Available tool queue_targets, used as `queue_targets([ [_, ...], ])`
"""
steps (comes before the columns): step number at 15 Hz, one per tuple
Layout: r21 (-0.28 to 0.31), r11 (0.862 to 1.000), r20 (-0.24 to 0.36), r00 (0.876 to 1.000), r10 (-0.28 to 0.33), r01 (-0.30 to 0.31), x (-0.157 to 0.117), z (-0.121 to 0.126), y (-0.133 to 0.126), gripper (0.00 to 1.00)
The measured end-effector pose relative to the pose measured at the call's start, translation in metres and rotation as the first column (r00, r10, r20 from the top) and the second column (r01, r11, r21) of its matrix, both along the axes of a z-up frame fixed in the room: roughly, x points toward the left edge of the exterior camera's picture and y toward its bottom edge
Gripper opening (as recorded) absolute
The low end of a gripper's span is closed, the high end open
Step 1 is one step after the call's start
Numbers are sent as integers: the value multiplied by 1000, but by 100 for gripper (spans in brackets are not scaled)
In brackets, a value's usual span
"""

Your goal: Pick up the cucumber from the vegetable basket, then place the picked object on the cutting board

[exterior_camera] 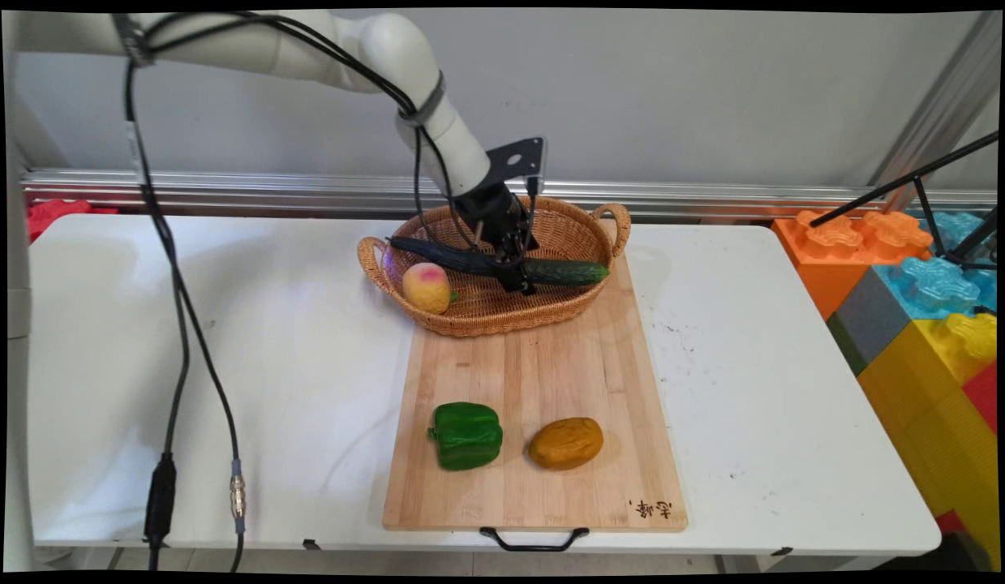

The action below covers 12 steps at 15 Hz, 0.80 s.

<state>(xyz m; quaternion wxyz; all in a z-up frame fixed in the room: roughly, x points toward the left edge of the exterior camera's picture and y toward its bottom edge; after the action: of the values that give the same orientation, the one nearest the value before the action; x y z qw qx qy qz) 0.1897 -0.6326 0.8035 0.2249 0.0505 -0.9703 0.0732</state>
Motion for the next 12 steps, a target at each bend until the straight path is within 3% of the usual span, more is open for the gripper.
queue_targets([
  [1, 9, 1000, 1, 1000, 0, 0, -2, -4, -3, 100],
  [2, 20, 1000, 3, 1000, -2, 2, -5, -8, -6, 0],
  [7, 54, 999, 6, 1000, 3, -3, -6, -1, -10, 0],
  [12, 27, 998, -8, 998, 55, -54, 3, 37, -1, 0],
])
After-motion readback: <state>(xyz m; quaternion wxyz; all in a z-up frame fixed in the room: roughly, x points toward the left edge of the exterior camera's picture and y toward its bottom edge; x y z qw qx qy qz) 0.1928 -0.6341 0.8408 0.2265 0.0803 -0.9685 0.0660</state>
